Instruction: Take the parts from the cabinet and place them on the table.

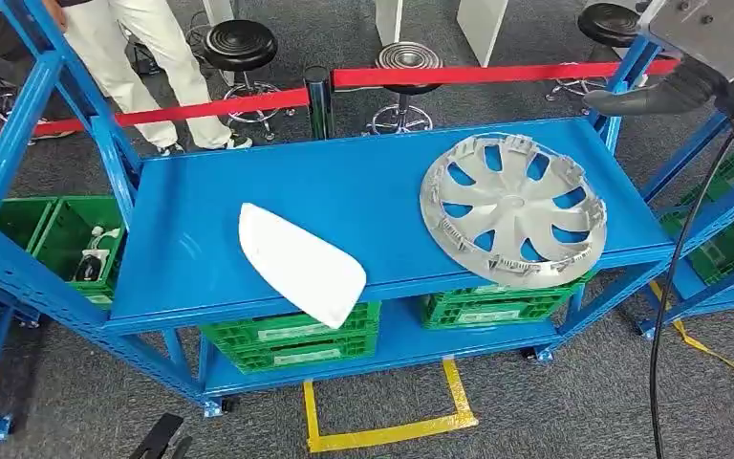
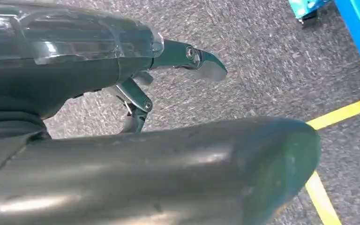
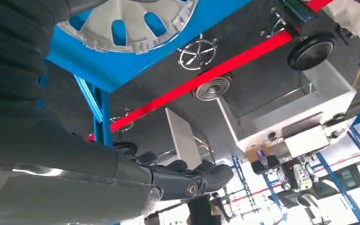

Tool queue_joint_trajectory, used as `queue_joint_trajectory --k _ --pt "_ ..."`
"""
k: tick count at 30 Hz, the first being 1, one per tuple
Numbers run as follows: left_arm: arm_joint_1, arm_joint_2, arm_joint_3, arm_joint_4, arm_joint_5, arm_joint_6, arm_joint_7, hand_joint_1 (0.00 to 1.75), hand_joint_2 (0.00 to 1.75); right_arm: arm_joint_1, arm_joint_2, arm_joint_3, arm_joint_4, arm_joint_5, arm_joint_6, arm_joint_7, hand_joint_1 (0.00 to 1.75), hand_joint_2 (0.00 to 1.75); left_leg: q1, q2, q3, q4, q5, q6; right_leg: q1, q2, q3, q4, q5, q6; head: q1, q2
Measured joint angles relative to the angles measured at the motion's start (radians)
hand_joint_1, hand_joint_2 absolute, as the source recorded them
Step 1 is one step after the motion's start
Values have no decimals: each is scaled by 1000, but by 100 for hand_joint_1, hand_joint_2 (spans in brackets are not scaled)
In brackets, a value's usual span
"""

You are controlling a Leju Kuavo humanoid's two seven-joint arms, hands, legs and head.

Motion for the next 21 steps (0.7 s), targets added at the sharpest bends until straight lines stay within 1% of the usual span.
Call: queue_joint_trajectory --k 3,5,8,11,15,17,21 --pt "-9 -2 -1 1 -17 -8 29 0 0 -7 3 2 -1 -19 30 22 0 175 0 0 0 0 0 0 0 0 0 0 0 0 -1 0" --pt "-9 -5 -1 1 -29 -8 44 0 0 -8 3 5 -1 -13 66 40 0 175 1 0 0 0 0 0 0 0 0 0 0 0 -1 0" --pt "-10 -7 -1 3 -40 -5 61 0 0 -14 -3 29 1 70 141 48 0 175 1 1 0 0 0 0 0 0 0 0 -1 1 0 0" --pt "-32 -13 -1 2 -46 -8 81 0 0 -29 1 82 9 160 181 43 0 175 1 1 0 0 0 0 0 0 0 0 -1 1 -2 0" --pt "-54 -32 -1 2 -63 -25 87 0 0 -40 3 152 44 229 216 -16 0 175 1 3 0 0 0 0 0 0 0 0 -1 1 -2 0" --pt "-60 -43 -1 3 -71 -49 84 0 0 -41 3 197 76 284 236 -75 0 175 0 5 0 0 0 1 0 0 0 0 -1 1 0 0" --pt "-74 -64 -1 3 -85 -69 90 0 0 -40 14 310 154 420 251 -191 0 175 0 7 0 0 -1 2 0 0 0 0 -1 1 1 0"
